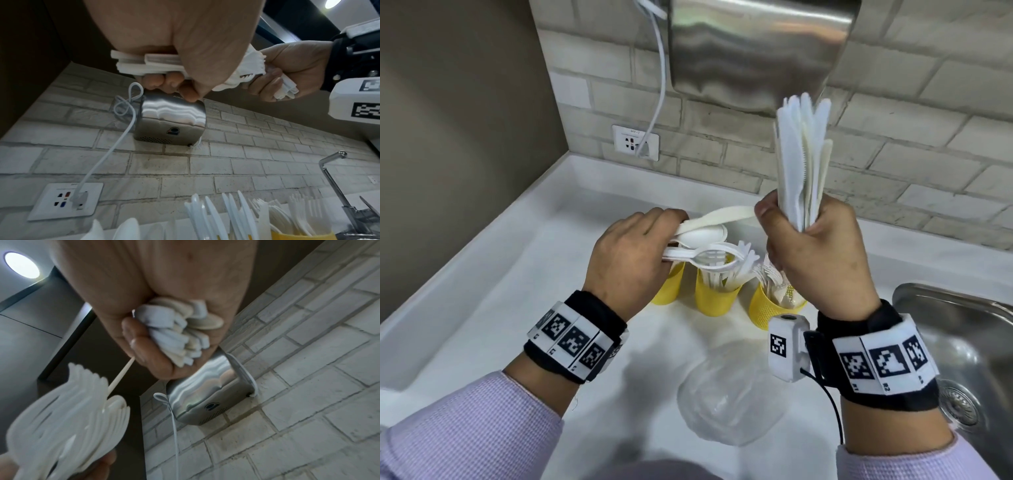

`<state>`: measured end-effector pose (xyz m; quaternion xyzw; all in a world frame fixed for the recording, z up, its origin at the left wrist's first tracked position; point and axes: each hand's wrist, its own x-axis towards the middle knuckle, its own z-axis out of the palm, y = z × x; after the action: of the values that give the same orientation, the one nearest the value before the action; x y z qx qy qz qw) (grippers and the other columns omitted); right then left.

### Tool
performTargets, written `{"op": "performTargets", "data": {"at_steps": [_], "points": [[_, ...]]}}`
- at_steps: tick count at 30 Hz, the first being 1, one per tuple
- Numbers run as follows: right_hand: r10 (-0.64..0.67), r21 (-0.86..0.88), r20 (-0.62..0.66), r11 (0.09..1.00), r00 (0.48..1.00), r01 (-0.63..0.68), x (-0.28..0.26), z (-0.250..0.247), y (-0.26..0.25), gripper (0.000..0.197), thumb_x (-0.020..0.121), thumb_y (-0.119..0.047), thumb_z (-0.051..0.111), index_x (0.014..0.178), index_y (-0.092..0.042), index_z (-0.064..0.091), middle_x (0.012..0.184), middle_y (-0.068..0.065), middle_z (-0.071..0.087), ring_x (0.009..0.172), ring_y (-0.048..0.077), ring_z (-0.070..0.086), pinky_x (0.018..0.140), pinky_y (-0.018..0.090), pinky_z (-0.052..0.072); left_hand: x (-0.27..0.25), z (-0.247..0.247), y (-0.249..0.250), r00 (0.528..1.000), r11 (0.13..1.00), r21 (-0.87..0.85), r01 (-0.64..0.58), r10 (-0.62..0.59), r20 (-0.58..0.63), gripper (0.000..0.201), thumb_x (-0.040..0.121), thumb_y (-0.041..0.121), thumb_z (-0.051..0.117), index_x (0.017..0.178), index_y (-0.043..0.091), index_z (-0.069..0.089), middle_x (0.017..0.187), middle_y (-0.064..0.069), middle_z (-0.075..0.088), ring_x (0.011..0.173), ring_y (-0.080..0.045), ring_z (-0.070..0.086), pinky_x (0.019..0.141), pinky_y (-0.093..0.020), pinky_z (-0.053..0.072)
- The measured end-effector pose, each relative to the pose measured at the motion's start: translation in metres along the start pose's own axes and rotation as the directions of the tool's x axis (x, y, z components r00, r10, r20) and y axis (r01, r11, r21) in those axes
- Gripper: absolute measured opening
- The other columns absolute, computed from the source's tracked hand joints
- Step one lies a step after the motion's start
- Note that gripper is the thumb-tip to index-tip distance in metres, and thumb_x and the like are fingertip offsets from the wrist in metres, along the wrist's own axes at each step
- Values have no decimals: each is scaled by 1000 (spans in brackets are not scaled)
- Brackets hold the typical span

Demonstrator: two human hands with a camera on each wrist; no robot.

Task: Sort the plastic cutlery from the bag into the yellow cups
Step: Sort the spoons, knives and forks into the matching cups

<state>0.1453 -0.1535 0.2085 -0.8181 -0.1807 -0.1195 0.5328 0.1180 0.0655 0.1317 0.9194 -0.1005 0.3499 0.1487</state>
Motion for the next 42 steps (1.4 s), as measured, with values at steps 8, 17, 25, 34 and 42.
{"op": "performTargets", "data": {"at_steps": [8, 17, 25, 34, 42], "points": [[19, 205, -123, 979, 992, 6, 2, 12, 1, 19, 90, -23, 74, 72, -22, 69, 52, -9, 58, 47, 17, 53, 56, 31, 45, -2, 4, 5, 999, 995, -95, 30, -34, -42, 46, 73, 6, 61, 118, 15, 60, 93, -3, 69, 80, -26, 59, 67, -32, 42], [120, 520, 18, 847, 993, -112, 2, 22, -1, 19, 93, -17, 71, 79, -5, 67, 47, 3, 44, 39, 22, 38, 50, 30, 36, -7, 0, 15, 999, 970, -238, 45, -38, 36, 49, 79, 21, 51, 127, 15, 60, 95, 2, 70, 81, -17, 53, 63, -21, 35], [514, 976, -108, 219, 851, -8, 22, -1, 8, 28, 104, -23, 58, 77, -16, 52, 59, 0, 46, 48, 13, 45, 52, 25, 44, -14, -3, 6, 951, 668, -678, 307, -197, 237, 61, 92, 2, 63, 142, 29, 41, 80, 15, 64, 66, -17, 57, 63, -31, 50], [608, 994, 46, -109, 793, 26, 18, -5, 23, 32, 106, -25, 55, 81, -6, 61, 72, 6, 64, 67, 25, 70, 68, 42, 63, -10, -17, 26, 891, 87, -890, 447, 42, 452, 28, 101, 28, 51, 122, 25, 70, 77, -4, 69, 59, -19, 60, 64, -28, 51], [595, 992, 48, -125, 802, 34, 18, -4, 24, 32, 107, -26, 51, 89, -3, 62, 75, 6, 66, 66, 24, 73, 71, 46, 64, -5, -18, 28, 950, 433, -865, 255, 55, 308, 32, 102, 4, 54, 132, 12, 67, 114, -6, 74, 95, -14, 70, 87, -33, 55]]}}
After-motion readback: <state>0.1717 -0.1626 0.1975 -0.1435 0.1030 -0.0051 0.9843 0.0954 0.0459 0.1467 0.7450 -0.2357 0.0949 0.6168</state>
